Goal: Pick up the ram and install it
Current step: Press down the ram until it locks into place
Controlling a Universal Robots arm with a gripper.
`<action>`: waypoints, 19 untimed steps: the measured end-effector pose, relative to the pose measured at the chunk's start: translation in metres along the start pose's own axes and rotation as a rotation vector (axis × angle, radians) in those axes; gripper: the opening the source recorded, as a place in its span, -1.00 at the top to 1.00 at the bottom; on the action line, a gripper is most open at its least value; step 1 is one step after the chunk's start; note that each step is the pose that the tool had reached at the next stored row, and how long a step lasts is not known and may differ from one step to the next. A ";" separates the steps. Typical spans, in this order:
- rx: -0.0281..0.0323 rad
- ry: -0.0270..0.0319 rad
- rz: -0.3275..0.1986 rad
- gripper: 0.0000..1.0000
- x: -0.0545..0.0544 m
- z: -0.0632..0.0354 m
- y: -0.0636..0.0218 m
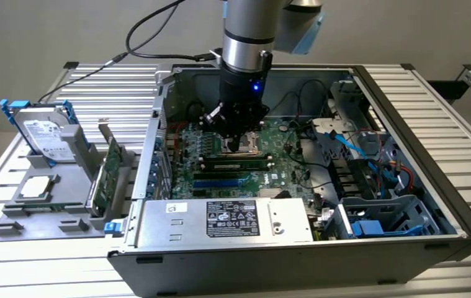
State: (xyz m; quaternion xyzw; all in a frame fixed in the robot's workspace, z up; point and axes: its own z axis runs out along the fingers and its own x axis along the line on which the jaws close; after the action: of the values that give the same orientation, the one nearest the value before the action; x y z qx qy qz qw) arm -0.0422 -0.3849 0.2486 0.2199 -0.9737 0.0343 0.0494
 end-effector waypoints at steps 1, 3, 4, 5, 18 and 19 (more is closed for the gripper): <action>-0.0007 -0.0009 0.012 0.79 0.000 0.0000 0.0000; -0.0020 -0.0028 0.037 0.79 0.000 0.0000 0.0000; -0.0026 -0.0038 0.050 0.79 0.000 0.0000 0.0000; -0.0033 -0.0048 0.063 0.79 0.000 0.0000 0.0000; -0.0076 -0.0282 0.223 0.79 0.000 0.0000 0.0004; -0.0074 -0.0310 0.234 0.79 0.000 0.0000 0.0004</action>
State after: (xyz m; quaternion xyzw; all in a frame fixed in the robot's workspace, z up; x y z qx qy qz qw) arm -0.0422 -0.3844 0.2486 0.1049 -0.9935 0.0328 0.0308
